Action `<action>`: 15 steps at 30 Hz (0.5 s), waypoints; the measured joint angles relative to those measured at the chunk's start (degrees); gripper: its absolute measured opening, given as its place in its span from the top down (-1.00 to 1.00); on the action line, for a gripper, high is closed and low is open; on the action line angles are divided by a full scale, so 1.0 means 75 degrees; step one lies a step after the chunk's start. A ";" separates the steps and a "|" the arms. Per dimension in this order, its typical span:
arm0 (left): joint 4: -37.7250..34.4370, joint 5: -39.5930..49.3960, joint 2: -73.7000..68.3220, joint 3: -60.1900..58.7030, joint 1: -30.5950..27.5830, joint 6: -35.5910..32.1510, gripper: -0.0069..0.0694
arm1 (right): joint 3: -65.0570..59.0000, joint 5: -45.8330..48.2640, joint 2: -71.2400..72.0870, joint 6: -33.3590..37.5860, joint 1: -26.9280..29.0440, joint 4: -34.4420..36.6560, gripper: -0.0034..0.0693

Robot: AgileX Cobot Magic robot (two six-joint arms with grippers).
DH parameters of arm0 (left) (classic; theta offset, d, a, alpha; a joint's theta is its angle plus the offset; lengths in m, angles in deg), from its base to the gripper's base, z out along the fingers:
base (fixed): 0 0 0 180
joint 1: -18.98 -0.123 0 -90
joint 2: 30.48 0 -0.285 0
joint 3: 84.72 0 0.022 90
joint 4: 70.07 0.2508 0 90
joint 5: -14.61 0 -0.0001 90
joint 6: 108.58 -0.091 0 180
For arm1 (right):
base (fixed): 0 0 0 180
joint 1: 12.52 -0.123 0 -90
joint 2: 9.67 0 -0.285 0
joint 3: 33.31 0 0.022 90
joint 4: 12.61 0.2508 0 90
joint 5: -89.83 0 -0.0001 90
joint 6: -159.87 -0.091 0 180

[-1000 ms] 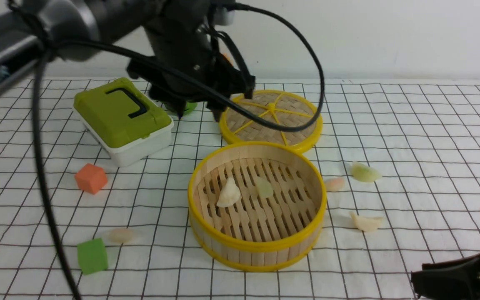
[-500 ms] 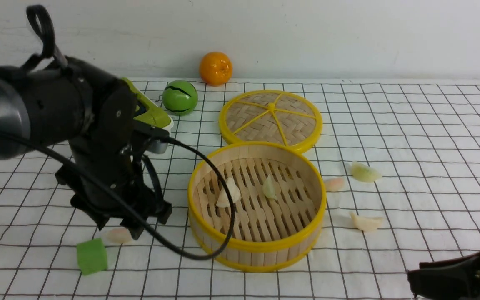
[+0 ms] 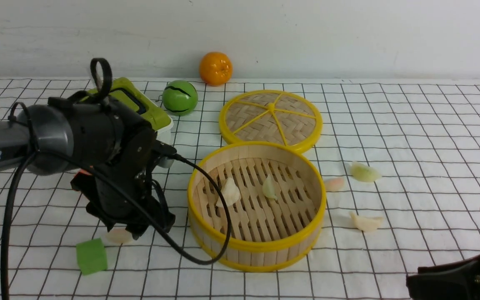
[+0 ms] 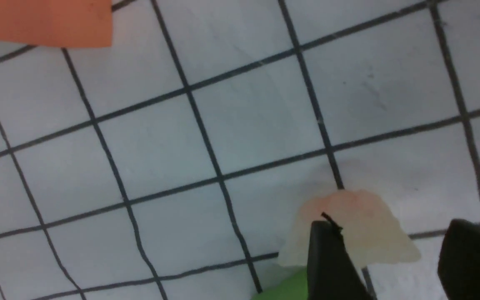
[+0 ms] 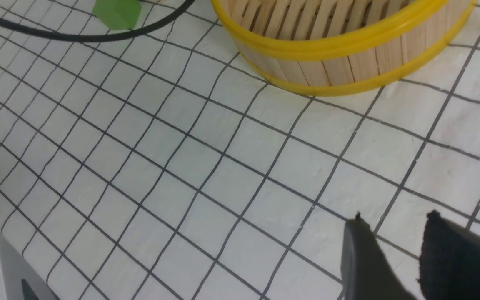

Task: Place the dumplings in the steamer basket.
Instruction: Use the left arm to grab a dumpling

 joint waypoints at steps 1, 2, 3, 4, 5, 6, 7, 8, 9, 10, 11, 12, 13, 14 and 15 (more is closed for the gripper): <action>0.0099 -0.0054 -0.0037 0.0000 0.0000 0.0143 -0.06 | 0.0000 0.0005 0.0000 0.0009 0.0000 0.0000 0.31; 0.0258 -0.0186 -0.0086 0.0000 0.0000 0.0316 -0.02 | 0.0000 0.0005 0.0000 0.0024 0.0000 0.0000 0.31; 0.0292 -0.0208 -0.0102 0.0000 0.0000 0.0384 -0.01 | 0.0000 0.0005 0.0000 0.0023 0.0000 0.0000 0.31; 0.0509 -0.0432 -0.0159 0.0000 0.0000 0.0641 0.03 | 0.0000 0.0005 0.0000 0.0034 0.0000 0.0000 0.31; 0.0685 -0.0598 -0.0181 0.0000 0.0000 0.0845 0.06 | 0.0000 0.0005 0.0000 0.0034 0.0000 0.0000 0.31; 0.0892 -0.0776 -0.0190 0.0000 0.0000 0.1130 0.10 | 0.0000 0.0005 0.0000 0.0034 0.0000 0.0000 0.31; 0.0928 -0.0813 -0.0190 0.0000 0.0000 0.1130 0.11 | 0.0000 0.0005 0.0000 0.0034 0.0000 0.0000 0.31; 0.1216 -0.1106 -0.0190 0.0000 0.0000 0.1528 0.15 | 0.0000 0.0005 0.0000 0.0037 0.0000 0.0000 0.31; 0.1355 -0.1232 -0.0190 0.0000 0.0000 0.1718 0.17 | 0.0000 0.0005 0.0000 0.0037 0.0000 0.0000 0.30; 0.1707 -0.1429 -0.0190 0.0022 0.0000 0.2338 0.20 | 0.0000 0.0005 0.0000 0.0051 0.0000 0.0000 0.30; 0.1843 -0.1371 -0.0190 0.0074 0.0000 0.2618 0.21 | 0.0000 0.0005 0.0000 0.0051 0.0000 0.0000 0.30; 0.1892 -0.1269 -0.0190 0.0165 0.0000 0.2848 0.21 | 0.0000 0.0005 0.0000 0.0059 0.0000 0.0000 0.30; 0.1933 -0.0830 -0.0173 0.0357 0.0000 0.3050 0.22 | 0.0000 0.0005 0.0000 0.0059 0.0000 0.0000 0.30; 0.1933 -0.0586 -0.0152 0.0502 0.0000 0.3062 0.22 | 0.0000 0.0005 0.0000 0.0059 0.0000 0.0000 0.30; 0.1815 -0.0046 -0.0072 0.0681 0.0000 0.2932 0.22 | 0.0000 0.0005 0.0000 0.0059 0.0000 0.0000 0.30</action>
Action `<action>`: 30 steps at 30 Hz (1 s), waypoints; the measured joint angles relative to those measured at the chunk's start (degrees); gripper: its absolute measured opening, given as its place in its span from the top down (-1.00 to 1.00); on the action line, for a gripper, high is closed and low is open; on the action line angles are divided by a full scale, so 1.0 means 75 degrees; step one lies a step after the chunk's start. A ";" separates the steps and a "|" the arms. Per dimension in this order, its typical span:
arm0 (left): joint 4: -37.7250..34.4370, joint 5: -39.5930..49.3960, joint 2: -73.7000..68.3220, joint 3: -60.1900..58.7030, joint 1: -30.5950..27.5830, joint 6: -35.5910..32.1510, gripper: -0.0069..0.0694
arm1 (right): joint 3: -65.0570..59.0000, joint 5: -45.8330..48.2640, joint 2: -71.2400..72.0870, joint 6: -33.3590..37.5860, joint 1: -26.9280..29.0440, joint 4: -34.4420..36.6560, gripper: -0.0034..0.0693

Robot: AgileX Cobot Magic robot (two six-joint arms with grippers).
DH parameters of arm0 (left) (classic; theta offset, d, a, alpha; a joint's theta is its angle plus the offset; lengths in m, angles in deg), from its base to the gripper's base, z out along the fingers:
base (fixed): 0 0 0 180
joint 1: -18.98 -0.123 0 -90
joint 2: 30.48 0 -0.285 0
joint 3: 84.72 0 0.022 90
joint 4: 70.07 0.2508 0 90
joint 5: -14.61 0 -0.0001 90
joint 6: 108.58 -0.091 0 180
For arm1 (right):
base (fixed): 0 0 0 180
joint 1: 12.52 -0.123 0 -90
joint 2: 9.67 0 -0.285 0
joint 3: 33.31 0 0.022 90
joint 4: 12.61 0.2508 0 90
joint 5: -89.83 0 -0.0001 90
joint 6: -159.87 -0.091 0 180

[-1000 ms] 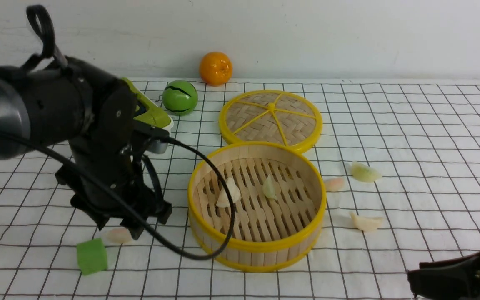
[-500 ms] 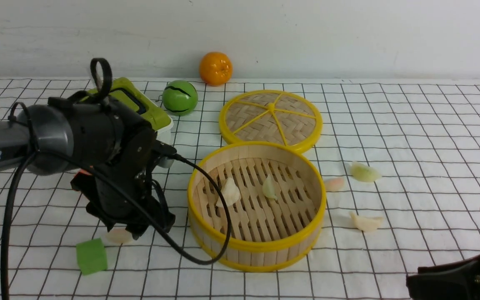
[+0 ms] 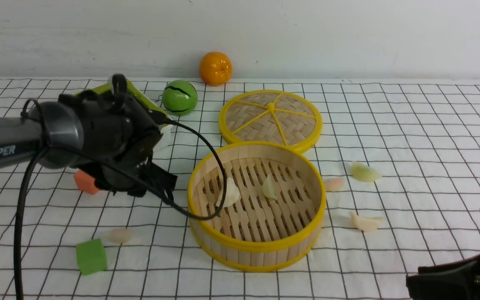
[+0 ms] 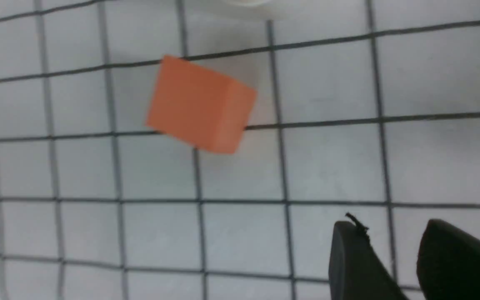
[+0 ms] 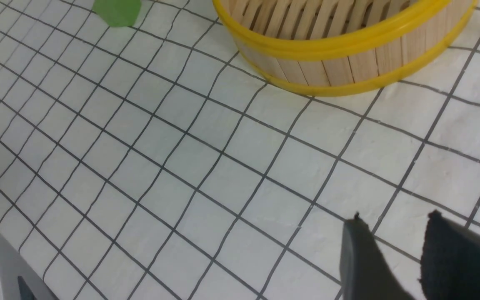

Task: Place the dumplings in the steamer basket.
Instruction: Use the left arm to grab a dumpling

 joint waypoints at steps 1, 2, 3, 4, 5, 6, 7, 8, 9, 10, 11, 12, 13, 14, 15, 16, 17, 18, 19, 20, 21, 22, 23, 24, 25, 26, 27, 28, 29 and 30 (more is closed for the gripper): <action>-0.0199 0.0412 0.0103 0.0138 -0.0007 -0.0332 0.22 | 0.0000 0.0000 0.0000 0.0008 0.0000 0.0000 0.30; -0.0254 0.0484 0.0103 0.0160 -0.0006 -0.0332 0.22 | 0.0000 0.0000 0.0000 0.0008 0.0000 0.0000 0.30; -0.0516 0.0737 0.0234 0.0225 -0.0023 -0.0673 0.22 | 0.0000 0.0000 0.0000 0.0008 0.0000 0.0000 0.30; -0.1300 0.1192 0.0464 0.0297 -0.0108 -0.1319 0.24 | 0.0000 0.0000 0.0000 0.0017 0.0000 0.0000 0.30; -0.1779 0.1375 0.0552 0.0321 -0.0168 -0.1671 0.28 | 0.0000 -0.0008 0.0000 0.0021 0.0000 0.0000 0.30; -0.1967 0.1410 0.0564 0.0321 -0.0177 -0.1738 0.28 | 0.0000 -0.0008 0.0000 0.0025 0.0000 0.0000 0.30; -0.2401 0.1550 0.0607 0.0321 -0.0243 -0.2069 0.34 | 0.0000 -0.0008 0.0000 0.0031 0.0000 0.0000 0.30; -0.2904 0.1659 0.0601 0.0314 -0.0338 -0.2457 0.48 | 0.0000 -0.0008 0.0000 0.0031 0.0000 -0.0007 0.30; -0.2958 0.1659 0.0600 0.0307 -0.0365 -0.2547 0.50 | 0.0000 -0.0008 0.0000 0.0031 0.0000 -0.0007 0.30; -0.3339 0.1601 0.0518 0.0257 -0.0463 -0.2797 0.70 | 0.0000 -0.0008 0.0000 0.0031 0.0000 -0.0007 0.30; -0.3362 0.1568 0.0507 0.0244 -0.0480 -0.2831 0.72 | 0.0000 -0.0008 0.0000 0.0031 0.0000 -0.0007 0.30; -0.3483 0.1466 0.0383 0.0234 -0.0523 -0.2924 0.85 | 0.0000 -0.0014 0.0000 0.0031 0.0000 -0.0007 0.30; -0.3490 0.1451 0.0362 0.0234 -0.0530 -0.2924 0.85 | 0.0000 -0.0014 0.0000 0.0031 0.0000 -0.0007 0.30; -0.3531 0.1370 0.0225 0.0234 -0.0544 -0.2942 0.85 | 0.0000 -0.0014 0.0000 0.0031 0.0000 -0.0007 0.30; -0.3539 0.1373 0.0159 0.0234 -0.0544 -0.2942 0.85 | 0.0000 -0.0021 0.0000 0.0031 0.0000 -0.0007 0.30; -0.3600 0.1381 -0.0032 0.0234 -0.0544 -0.2942 0.85 | 0.0000 -0.0021 0.0000 0.0031 0.0000 -0.0007 0.30; -0.3635 0.1381 -0.0158 0.0234 -0.0544 -0.2942 0.85 | 0.0000 -0.0021 0.0000 0.0031 0.0000 -0.0007 0.30; -0.3658 0.1381 -0.0262 0.0234 -0.0544 -0.2942 0.85 | 0.0000 -0.0021 0.0000 0.0031 0.0000 -0.0007 0.30; -0.3684 0.1374 -0.0382 0.0234 -0.0544 -0.2942 0.85 | 0.0000 -0.0021 0.0000 0.0031 0.0000 -0.0007 0.30; -0.3684 0.1374 -0.0426 0.0234 -0.0544 -0.2942 0.85 | 0.0000 -0.0021 0.0000 0.0031 0.0000 -0.0007 0.30; -0.3676 0.1313 -0.0566 0.0234 -0.0544 -0.2942 0.85 | 0.0000 -0.0021 0.0000 0.0031 0.0000 -0.0007 0.30; -0.3612 0.1244 -0.0662 0.0234 -0.0544 -0.2942 0.85 | 0.0000 -0.0021 0.0000 0.0042 0.0000 -0.0007 0.30; -0.3550 0.1168 -0.0701 0.0234 -0.0544 -0.2927 0.85 | 0.0000 -0.0021 0.0000 0.0071 0.0000 -0.0007 0.30; -0.3441 0.1021 -0.0744 0.0234 -0.0544 -0.2842 0.85 | 0.0000 -0.0021 0.0000 0.0121 0.0000 -0.0007 0.30; -0.3359 0.0867 -0.0765 0.0234 -0.0544 -0.2757 0.85 | 0.0000 -0.0021 0.0000 0.0151 0.0000 -0.0007 0.30; -0.3214 0.0674 -0.0774 0.0234 -0.0544 -0.2596 0.85 | 0.0000 -0.0021 0.0000 0.0153 0.0000 -0.0007 0.30; -0.3120 0.0467 -0.0776 0.0234 -0.0544 -0.2467 0.85 | 0.0000 -0.0021 0.0000 0.0162 0.0000 -0.0007 0.30; -0.2987 0.0290 -0.0776 0.0234 -0.0544 -0.2318 0.85 | 0.0000 -0.0021 0.0000 0.0171 0.0000 -0.0007 0.30; -0.2950 0.0244 -0.0776 0.0234 -0.0544 -0.2230 0.85 | 0.0000 -0.0021 0.0000 0.0171 0.0000 -0.0007 0.29; -0.2688 -0.0127 -0.0776 0.0234 -0.0544 -0.1853 0.85 | 0.0000 -0.0021 0.0000 0.0171 0.0000 -0.0007 0.29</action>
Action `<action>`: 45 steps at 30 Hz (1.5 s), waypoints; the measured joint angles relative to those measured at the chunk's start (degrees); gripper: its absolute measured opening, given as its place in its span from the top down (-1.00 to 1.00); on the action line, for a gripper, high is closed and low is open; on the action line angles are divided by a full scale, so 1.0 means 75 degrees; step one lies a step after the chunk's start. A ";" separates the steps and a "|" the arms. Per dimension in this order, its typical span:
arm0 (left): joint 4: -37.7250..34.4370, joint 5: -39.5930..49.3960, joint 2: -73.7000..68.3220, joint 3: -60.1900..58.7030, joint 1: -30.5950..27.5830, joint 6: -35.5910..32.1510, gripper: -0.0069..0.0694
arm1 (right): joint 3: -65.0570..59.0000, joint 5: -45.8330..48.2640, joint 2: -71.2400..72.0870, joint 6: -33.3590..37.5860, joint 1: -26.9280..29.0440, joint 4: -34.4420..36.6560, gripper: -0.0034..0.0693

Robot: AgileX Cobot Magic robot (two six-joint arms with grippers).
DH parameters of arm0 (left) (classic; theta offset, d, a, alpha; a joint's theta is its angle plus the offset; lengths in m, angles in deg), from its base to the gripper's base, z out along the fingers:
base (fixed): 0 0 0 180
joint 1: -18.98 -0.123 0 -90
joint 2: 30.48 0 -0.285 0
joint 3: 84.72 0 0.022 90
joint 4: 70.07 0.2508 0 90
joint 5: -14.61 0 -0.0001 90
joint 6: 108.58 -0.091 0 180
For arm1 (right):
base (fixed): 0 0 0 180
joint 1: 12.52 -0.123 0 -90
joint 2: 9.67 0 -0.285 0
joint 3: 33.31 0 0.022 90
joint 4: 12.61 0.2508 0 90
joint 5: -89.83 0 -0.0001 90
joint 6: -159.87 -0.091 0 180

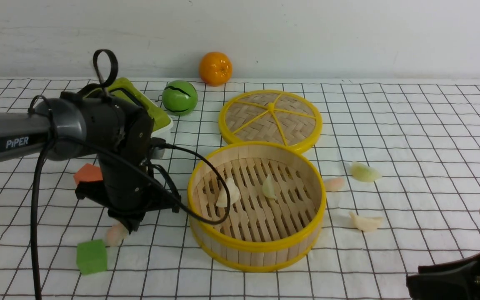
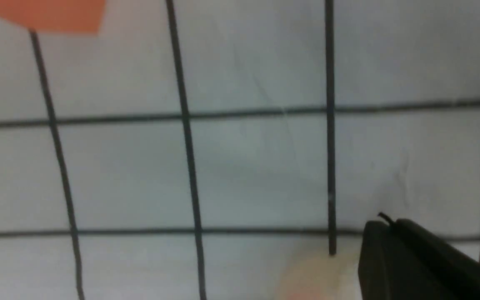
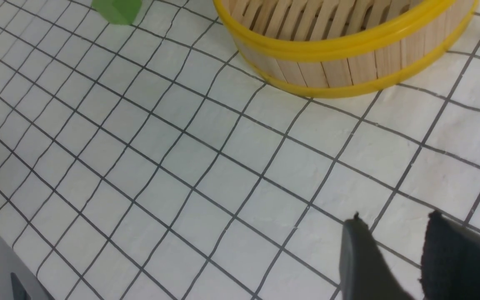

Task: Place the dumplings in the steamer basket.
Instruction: Use the left arm to grab a dumpling

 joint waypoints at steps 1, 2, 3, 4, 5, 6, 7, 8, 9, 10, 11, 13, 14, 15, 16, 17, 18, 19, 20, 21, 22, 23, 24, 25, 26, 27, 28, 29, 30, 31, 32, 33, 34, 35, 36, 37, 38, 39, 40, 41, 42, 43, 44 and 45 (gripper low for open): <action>0.0036 -0.0046 0.0000 0.0000 -0.0002 0.0000 0.85 | 0.0000 0.0000 0.0000 0.0000 0.0000 0.0000 0.29; 0.0192 -0.0240 0.0000 0.0000 -0.0018 0.0267 0.85 | 0.0000 0.0000 0.0000 0.0000 0.0000 0.0000 0.28; 0.0366 -0.0378 0.0000 0.0011 -0.0038 0.0625 0.85 | 0.0000 0.0000 0.0000 0.0000 0.0000 0.0000 0.28; 0.0478 -0.0329 0.0000 0.0068 -0.0056 0.0876 0.85 | 0.0000 0.0000 0.0000 0.0000 0.0000 0.0000 0.28; 0.0491 -0.0329 0.0000 0.0068 -0.0056 0.0901 0.85 | 0.0000 0.0000 0.0000 0.0000 0.0000 0.0000 0.28; 0.0550 -0.0139 0.0000 0.0178 -0.0065 0.1001 0.85 | 0.0000 0.0000 0.0000 0.0000 0.0000 0.0000 0.28; 0.0532 0.0133 0.0000 0.0279 -0.0065 0.0993 0.85 | 0.0000 -0.0007 0.0000 0.0000 0.0000 0.0000 0.28; 0.0537 0.0176 0.0000 0.0296 -0.0065 0.0992 0.85 | 0.0000 -0.0007 0.0000 0.0000 0.0000 0.0000 0.28; 0.0444 0.0509 0.0000 0.0392 -0.0065 0.0922 0.85 | 0.0000 -0.0007 0.0000 0.0000 0.0000 0.0000 0.28; 0.0316 0.0813 0.0008 0.0432 -0.0065 0.0811 0.85 | 0.0000 -0.0007 0.0000 0.0000 0.0000 0.0000 0.27; 0.0259 0.0927 0.0023 0.0443 -0.0065 0.0733 0.85 | 0.0000 -0.0007 0.0000 0.0000 0.0000 0.0000 0.27; 0.0131 0.1138 0.0064 0.0441 -0.0065 0.0599 0.85 | 0.0000 -0.0007 0.0000 0.0000 0.0000 0.0000 0.27; 0.0014 0.1207 0.0141 0.0441 -0.0065 0.0409 0.85 | 0.0000 -0.0007 0.0000 0.0000 0.0000 0.0000 0.27; -0.0019 0.1207 0.0159 0.0441 -0.0065 0.0391 0.85 | 0.0000 -0.0007 0.0000 0.0000 0.0000 0.0000 0.27; -0.0101 0.1184 0.0246 0.0434 -0.0065 0.0223 0.85 | 0.0000 -0.0007 0.0000 0.0000 0.0000 0.0000 0.27; -0.0142 0.1085 0.0355 0.0361 -0.0065 0.0145 0.85 | 0.0000 -0.0007 0.0000 0.0006 0.0000 0.0000 0.27; -0.0149 0.1085 0.0379 0.0346 -0.0065 0.0137 0.85 | 0.0000 -0.0007 0.0000 0.0006 0.0000 0.0000 0.27; -0.0166 0.0999 0.0479 0.0265 -0.0065 0.0107 0.85 | 0.0000 -0.0007 0.0000 0.0006 0.0000 0.0000 0.27; -0.0214 0.0880 0.0785 0.0010 -0.0065 0.0070 0.85 | 0.0000 -0.0007 0.0000 0.0006 0.0000 0.0000 0.27; -0.0243 0.0795 0.0945 -0.0135 -0.0065 0.0049 0.85 | 0.0000 -0.0007 0.0000 0.0006 0.0000 0.0000 0.27; -0.0300 0.0688 0.1164 -0.0332 -0.0086 0.0031 0.85 | 0.0000 -0.0007 0.0000 0.0006 0.0000 0.0000 0.27; -0.0433 0.0527 0.1392 -0.0547 -0.0149 -0.0029 0.85 | 0.0000 -0.0007 0.0000 0.0006 0.0000 0.0000 0.27; -0.0697 0.0377 0.1564 -0.0719 -0.0227 -0.0135 0.85 | 0.0000 -0.0007 0.0000 0.0006 0.0000 0.0000 0.27; -0.1135 0.0172 0.1797 -0.0973 -0.0417 -0.0459 0.85 | 0.0000 -0.0007 0.0000 0.0006 0.0000 0.0000 0.27; -0.1503 0.0081 0.1874 -0.1074 -0.0631 -0.0746 0.85 | 0.0000 -0.0023 0.0000 0.0006 0.0000 0.0000 0.27; -0.1915 0.0063 0.1899 -0.1127 -0.0781 -0.1076 0.85 | 0.0000 -0.0043 0.0000 0.0006 0.0000 0.0000 0.27; -0.2581 0.0063 0.1888 -0.1189 -0.1097 -0.1519 0.85 | 0.0000 -0.0093 0.0000 0.0006 0.0000 0.0000 0.27; -0.2581 0.0063 0.1880 -0.1196 -0.1147 -0.1608 0.85 | 0.0000 -0.0094 0.0000 0.0006 0.0000 0.0000 0.27; -0.3141 0.0086 0.1826 -0.1211 -0.1340 -0.1958 0.85 | 0.0000 -0.0124 0.0000 0.0006 0.0000 0.0007 0.27; -0.3926 0.0106 0.1686 -0.1219 -0.1655 -0.2624 0.85 | 0.0000 -0.0161 0.0000 0.0006 0.0000 0.0007 0.27; -0.4322 0.0063 0.1579 -0.1228 -0.1791 -0.3018 0.85 | 0.0000 -0.0195 0.0000 0.0006 0.0000 0.0007 0.27; -0.4606 0.0021 0.1530 -0.1236 -0.1842 -0.3202 0.85 | 0.0000 -0.0201 0.0000 0.0006 0.0000 0.0007 0.27; -0.4743 -0.0047 0.1475 -0.1236 -0.1869 -0.3303 0.85 | 0.0000 -0.0201 0.0000 0.0006 0.0000 0.0007 0.27; -0.4826 -0.0181 0.1443 -0.1236 -0.1878 -0.3462 0.83 | 0.0000 -0.0201 0.0000 0.0006 0.0000 0.0007 0.27; -0.4808 -0.0291 0.1442 -0.1239 -0.1878 -0.3544 0.77 | 0.0000 -0.0203 0.0000 0.0021 0.0000 0.0007 0.27; -0.4803 -0.0302 0.1442 -0.1239 -0.1878 -0.3544 0.77 | 0.0000 -0.0203 0.0000 0.0031 0.0000 0.0007 0.27; -0.4666 -0.0380 0.1442 -0.1239 -0.1878 -0.3562 0.65 | 0.0000 -0.0209 0.0000 0.0039 0.0000 0.0007 0.27; -0.4504 -0.0389 0.1442 -0.1239 -0.1878 -0.3541 0.56 | 0.0000 -0.0217 0.0000 0.0055 0.0000 0.0007 0.27; -0.4298 -0.0370 0.1442 -0.1245 -0.1878 -0.3464 0.47 | 0.0000 -0.0217 0.0000 0.0058 0.0000 0.0013 0.27; -0.4254 -0.0369 0.1442 -0.1245 -0.1878 -0.3420 0.43 | 0.0000 -0.0217 0.0000 0.0058 0.0000 0.0013 0.27; -0.3948 -0.0334 0.1442 -0.1245 -0.1878 -0.3197 0.29 | 0.0000 -0.0243 0.0000 0.0058 0.0000 0.0013 0.27; -0.3872 -0.0326 0.1442 -0.1245 -0.1878 -0.3161 0.28 | 0.0000 -0.0252 0.0000 0.0058 0.0000 0.0013 0.27; -0.3608 -0.0318 0.1433 -0.1245 -0.1878 -0.2873 0.13 | 0.0000 -0.0277 0.0000 0.0058 0.0000 0.0013 0.27; -0.3548 -0.0318 0.1433 -0.1245 -0.1867 -0.2851 0.12 | 0.0000 -0.0278 0.0000 0.0058 0.0000 0.0013 0.27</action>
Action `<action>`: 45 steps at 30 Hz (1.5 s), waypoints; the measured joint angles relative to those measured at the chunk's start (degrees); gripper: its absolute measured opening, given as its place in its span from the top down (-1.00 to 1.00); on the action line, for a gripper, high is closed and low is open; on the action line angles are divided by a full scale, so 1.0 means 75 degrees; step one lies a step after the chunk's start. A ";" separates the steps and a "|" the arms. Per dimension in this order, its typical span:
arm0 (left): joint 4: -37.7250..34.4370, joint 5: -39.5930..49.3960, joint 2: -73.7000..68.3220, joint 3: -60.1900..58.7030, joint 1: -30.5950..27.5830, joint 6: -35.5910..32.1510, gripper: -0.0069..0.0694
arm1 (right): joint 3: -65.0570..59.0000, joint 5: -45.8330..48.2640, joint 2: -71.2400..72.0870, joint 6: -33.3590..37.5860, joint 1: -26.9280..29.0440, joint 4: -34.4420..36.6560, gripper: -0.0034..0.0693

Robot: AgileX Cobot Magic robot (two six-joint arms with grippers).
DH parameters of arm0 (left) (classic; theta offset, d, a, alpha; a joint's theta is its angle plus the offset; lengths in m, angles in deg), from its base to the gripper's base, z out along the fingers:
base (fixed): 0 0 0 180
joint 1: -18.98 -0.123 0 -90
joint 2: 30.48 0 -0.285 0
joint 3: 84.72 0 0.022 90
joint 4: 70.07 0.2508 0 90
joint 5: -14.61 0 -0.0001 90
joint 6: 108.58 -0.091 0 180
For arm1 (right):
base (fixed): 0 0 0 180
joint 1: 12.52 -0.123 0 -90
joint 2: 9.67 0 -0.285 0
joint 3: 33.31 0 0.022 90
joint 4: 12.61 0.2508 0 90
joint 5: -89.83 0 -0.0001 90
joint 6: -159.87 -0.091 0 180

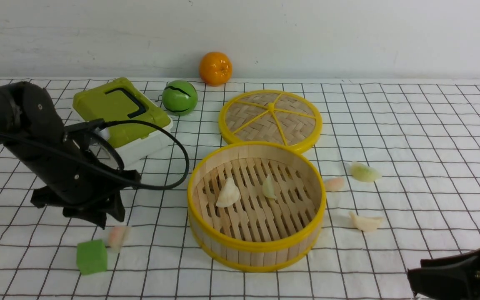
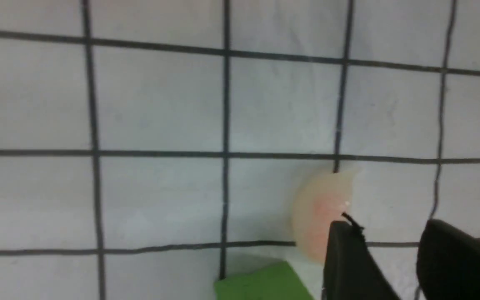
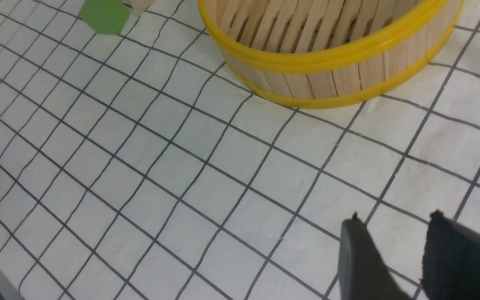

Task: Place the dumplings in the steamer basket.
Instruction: Use the left arm to grab a dumpling

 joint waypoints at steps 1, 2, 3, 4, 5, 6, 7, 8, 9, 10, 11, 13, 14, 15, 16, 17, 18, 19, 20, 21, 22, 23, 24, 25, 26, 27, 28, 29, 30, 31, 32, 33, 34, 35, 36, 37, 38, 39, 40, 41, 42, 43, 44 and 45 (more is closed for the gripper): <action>0.0229 -0.0029 -0.0016 0.0000 0.0067 0.0133 0.03 | 0.0000 -0.0026 0.0000 0.0006 0.0000 0.0000 0.27; 0.0371 -0.0046 -0.0033 0.0000 0.0149 0.0167 0.00 | 0.0000 -0.0036 0.0000 0.0006 0.0000 0.0000 0.27; 0.0475 -0.0060 -0.0041 0.0000 0.0213 0.0186 -0.02 | 0.0000 -0.0038 0.0000 0.0006 0.0000 0.0000 0.27; 0.0499 -0.0074 -0.0041 0.0000 0.0262 0.0185 -0.02 | 0.0000 -0.0044 0.0000 0.0006 0.0000 0.0000 0.27; 0.0793 -0.0116 -0.0057 0.0000 0.0528 0.0223 -0.04 | 0.0000 -0.0061 0.0000 0.0006 0.0000 0.0025 0.27; 0.0933 -0.0131 -0.0066 0.0000 0.0653 0.0272 -0.04 | 0.0000 -0.0062 0.0000 0.0006 0.0000 0.0033 0.27; 0.1092 -0.0173 -0.0066 0.0000 0.0803 0.0349 -0.05 | 0.0000 -0.0070 0.0000 0.0006 0.0000 0.0033 0.27; 0.1397 -0.0208 -0.0072 0.0000 0.0960 0.0542 -0.05 | 0.0000 -0.0070 0.0000 0.0006 0.0000 0.0033 0.27; 0.1572 -0.0236 -0.0072 0.0000 0.1038 0.0776 -0.05 | 0.0000 -0.0070 0.0000 0.0015 0.0000 0.0039 0.27; 0.1781 -0.0265 -0.0072 0.0000 0.1098 0.0990 -0.05 | 0.0000 -0.0070 0.0000 0.0023 0.0000 0.0048 0.27; 0.1947 -0.0303 -0.0072 0.0000 0.1119 0.1270 -0.05 | 0.0000 -0.0061 0.0000 0.0023 0.0000 0.0057 0.27; 0.2190 -0.0342 -0.0075 0.0000 0.1125 0.1580 -0.05 | 0.0000 -0.0039 0.0000 0.0029 0.0000 0.0057 0.27; 0.2350 -0.0357 -0.0081 0.0000 0.1125 0.1838 -0.05 | 0.0000 -0.0027 0.0000 0.0029 0.0000 0.0057 0.27; 0.2469 -0.0363 -0.0103 0.0000 0.1125 0.1965 -0.05 | 0.0000 -0.0006 0.0000 0.0029 0.0000 0.0065 0.27; 0.2516 -0.0388 -0.0127 0.0000 0.1118 0.2001 -0.05 | 0.0000 0.0010 0.0000 0.0029 0.0000 0.0082 0.27; 0.2533 -0.0401 -0.0195 0.0000 0.1118 0.2059 -0.05 | 0.0000 0.0017 0.0000 0.0029 0.0000 0.0091 0.27; 0.2533 -0.0407 -0.0210 0.0000 0.1118 0.2068 -0.05 | 0.0000 0.0017 0.0000 0.0029 0.0000 0.0100 0.27; 0.2533 -0.0422 -0.0260 0.0000 0.1118 0.2083 -0.05 | 0.0000 0.0017 0.0000 0.0029 0.0000 0.0110 0.27; 0.2558 -0.0439 -0.0411 0.0000 0.1118 0.2103 -0.05 | 0.0000 0.0028 0.0000 0.0029 0.0000 0.0133 0.27; 0.2558 -0.0446 -0.0450 0.0000 0.1118 0.2103 -0.05 | 0.0000 0.0027 0.0000 0.0029 0.0000 0.0132 0.27; 0.2558 -0.0453 -0.0562 0.0000 0.1118 0.2103 -0.04 | 0.0000 0.0036 0.0000 0.0029 0.0000 0.0141 0.27; 0.2558 -0.0453 -0.0621 0.0000 0.1118 0.2103 -0.03 | 0.0000 0.0036 0.0000 0.0029 0.0000 0.0141 0.27; 0.2558 -0.0453 -0.0656 0.0000 0.1118 0.2109 -0.01 | 0.0000 0.0043 0.0000 0.0029 0.0000 0.0141 0.27; 0.2558 -0.0455 -0.0675 0.0000 0.1118 0.2108 0.02 | 0.0000 0.0043 0.0000 0.0029 0.0000 0.0141 0.27; 0.2558 -0.0479 -0.0675 0.0000 0.1118 0.2108 0.07 | 0.0000 0.0043 0.0000 0.0029 0.0000 0.0149 0.27; 0.2558 -0.0501 -0.0675 0.0000 0.1118 0.2108 0.12 | 0.0000 0.0043 0.0000 0.0029 0.0000 0.0148 0.27; 0.2558 -0.0529 -0.0675 0.0000 0.1118 0.2108 0.19 | 0.0000 0.0043 0.0000 0.0029 0.0000 0.0148 0.27; 0.2558 -0.0529 -0.0675 0.0000 0.1118 0.2108 0.21 | 0.0000 0.0043 0.0000 0.0029 0.0000 0.0148 0.27; 0.2535 -0.0562 -0.0675 0.0000 0.1118 0.2108 0.35 | 0.0000 0.0043 0.0000 0.0029 0.0000 0.0148 0.27; 0.2526 -0.0562 -0.0675 0.0000 0.1118 0.2108 0.39 | 0.0000 0.0043 0.0000 0.0029 0.0000 0.0148 0.27; 0.2526 -0.0562 -0.0675 0.0000 0.1118 0.2108 0.41 | 0.0000 0.0043 0.0000 0.0029 0.0000 0.0148 0.27; 0.2526 -0.0568 -0.0675 0.0000 0.1118 0.2108 0.41 | 0.0000 0.0043 0.0000 0.0029 0.0000 0.0148 0.27; 0.2517 -0.0568 -0.0675 0.0000 0.1118 0.2111 0.41 | 0.0000 0.0043 0.0000 0.0029 0.0000 0.0148 0.27; 0.2517 -0.0568 -0.0675 0.0000 0.1118 0.2117 0.41 | 0.0000 0.0043 0.0000 0.0029 0.0000 0.0148 0.27; 0.2509 -0.0570 -0.0675 0.0000 0.1118 0.2120 0.41 | 0.0000 0.0043 0.0000 0.0029 0.0000 0.0148 0.27; 0.2509 -0.0570 -0.0675 0.0000 0.1118 0.2120 0.41 | 0.0000 0.0043 0.0000 0.0029 0.0000 0.0148 0.27; 0.2509 -0.0570 -0.0675 0.0000 0.1118 0.2127 0.41 | 0.0000 0.0043 0.0000 0.0029 0.0000 0.0148 0.27; 0.2501 -0.0558 -0.0675 0.0010 0.1118 0.2126 0.41 | 0.0000 0.0043 0.0000 0.0029 0.0000 0.0148 0.27; 0.2494 -0.0541 -0.0675 0.0031 0.1118 0.2126 0.41 | 0.0000 0.0043 0.0000 0.0029 0.0000 0.0148 0.26; 0.2462 -0.0445 -0.0647 0.0087 0.1118 0.2126 0.41 | 0.0000 0.0050 0.0000 0.0029 0.0000 0.0148 0.26; 0.2427 -0.0315 -0.0591 0.0164 0.1118 0.2126 0.41 | 0.0000 0.0050 0.0000 0.0029 0.0000 0.0150 0.26; 0.2354 -0.0133 -0.0444 0.0316 0.1118 0.2126 0.41 | 0.0000 0.0050 0.0000 0.0029 0.0000 0.0150 0.26; 0.2281 -0.0008 -0.0298 0.0475 0.1118 0.2126 0.41 | 0.0000 0.0050 0.0000 0.0029 0.0000 0.0150 0.26; 0.2201 0.0064 -0.0194 0.0568 0.1118 0.2126 0.41 | 0.0000 0.0050 0.0000 0.0029 0.0000 0.0150 0.26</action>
